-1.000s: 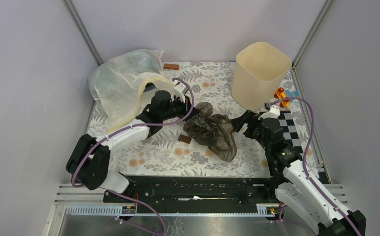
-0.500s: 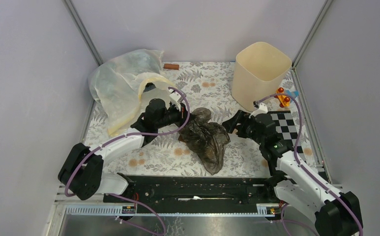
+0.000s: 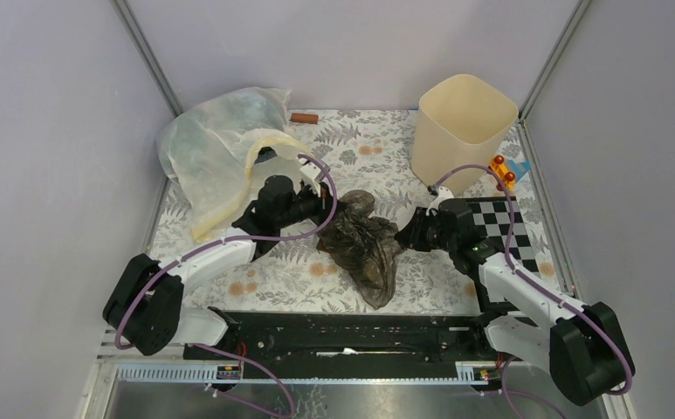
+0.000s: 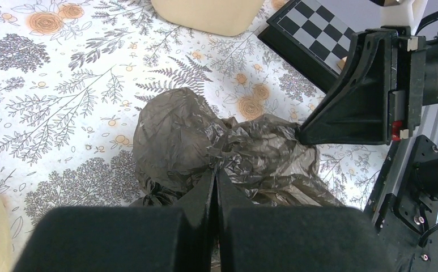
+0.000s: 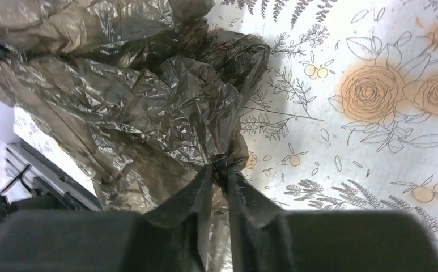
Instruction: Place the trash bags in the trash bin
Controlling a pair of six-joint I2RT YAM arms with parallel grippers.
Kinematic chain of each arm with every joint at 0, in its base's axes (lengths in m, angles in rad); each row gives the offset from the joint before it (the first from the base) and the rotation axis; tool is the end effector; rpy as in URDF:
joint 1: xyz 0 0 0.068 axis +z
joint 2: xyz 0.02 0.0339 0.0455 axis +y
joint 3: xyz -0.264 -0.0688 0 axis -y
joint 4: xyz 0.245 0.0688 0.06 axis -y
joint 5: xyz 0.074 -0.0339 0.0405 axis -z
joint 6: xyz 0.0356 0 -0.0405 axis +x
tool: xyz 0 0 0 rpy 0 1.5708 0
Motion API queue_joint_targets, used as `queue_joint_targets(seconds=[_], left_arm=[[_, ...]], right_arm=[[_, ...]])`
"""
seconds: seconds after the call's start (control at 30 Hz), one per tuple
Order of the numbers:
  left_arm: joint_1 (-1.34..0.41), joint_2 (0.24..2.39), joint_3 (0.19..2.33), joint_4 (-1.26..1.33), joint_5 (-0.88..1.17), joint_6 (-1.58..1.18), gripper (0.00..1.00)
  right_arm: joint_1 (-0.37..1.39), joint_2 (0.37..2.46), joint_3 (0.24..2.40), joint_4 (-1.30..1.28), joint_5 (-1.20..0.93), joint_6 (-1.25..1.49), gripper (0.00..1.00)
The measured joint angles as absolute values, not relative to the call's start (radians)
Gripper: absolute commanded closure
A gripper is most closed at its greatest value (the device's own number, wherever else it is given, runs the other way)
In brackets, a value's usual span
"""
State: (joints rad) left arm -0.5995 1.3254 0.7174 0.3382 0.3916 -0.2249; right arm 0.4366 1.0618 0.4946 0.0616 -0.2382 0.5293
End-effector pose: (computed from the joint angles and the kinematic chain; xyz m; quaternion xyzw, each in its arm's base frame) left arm 0.2353 -0.1773 0.2504 0.2611 0.7450 -0.3798 0.4822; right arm 0.2006 0.1029 0.2104 -0.0206 0.8573 0.3248 0.3990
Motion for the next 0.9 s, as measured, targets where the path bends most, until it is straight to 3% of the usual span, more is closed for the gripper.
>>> queue_joint_targets(seconds=[0.07, 0.3, 0.5, 0.57, 0.63, 0.77, 0.9], left_arm=[[-0.599, 1.324, 0.717, 0.338, 0.383, -0.225, 1.0], [-0.599, 1.325, 0.718, 0.33, 0.268, -0.229, 0.99], [-0.599, 1.465, 0.834, 0.311, 0.154, -0.228, 1.0], [-0.599, 1.54, 0.915, 0.302, 0.146, -0.228, 0.88], [-0.604, 1.6, 1.006, 0.276, 0.167, -0.226, 0.6], [-0.604, 1.671, 1.169, 0.224, 0.211, -0.214, 0.26], [-0.602, 1.649, 1.232, 0.179, 0.228, -0.231, 0.08]], right_arm=[[0.437, 1.065, 0.495, 0.056, -0.249, 0.524, 1.0], [0.437, 0.936, 0.53, -0.036, -0.244, 0.525, 1.0], [0.437, 0.813, 0.744, -0.181, -0.21, 0.488, 1.0], [0.437, 0.786, 0.808, -0.207, -0.203, 0.478, 1.0], [0.437, 0.771, 0.851, -0.216, -0.205, 0.471, 1.0], [0.437, 0.786, 0.87, -0.216, -0.234, 0.467, 1.0], [0.438, 0.856, 0.867, -0.191, -0.271, 0.476, 1.0]])
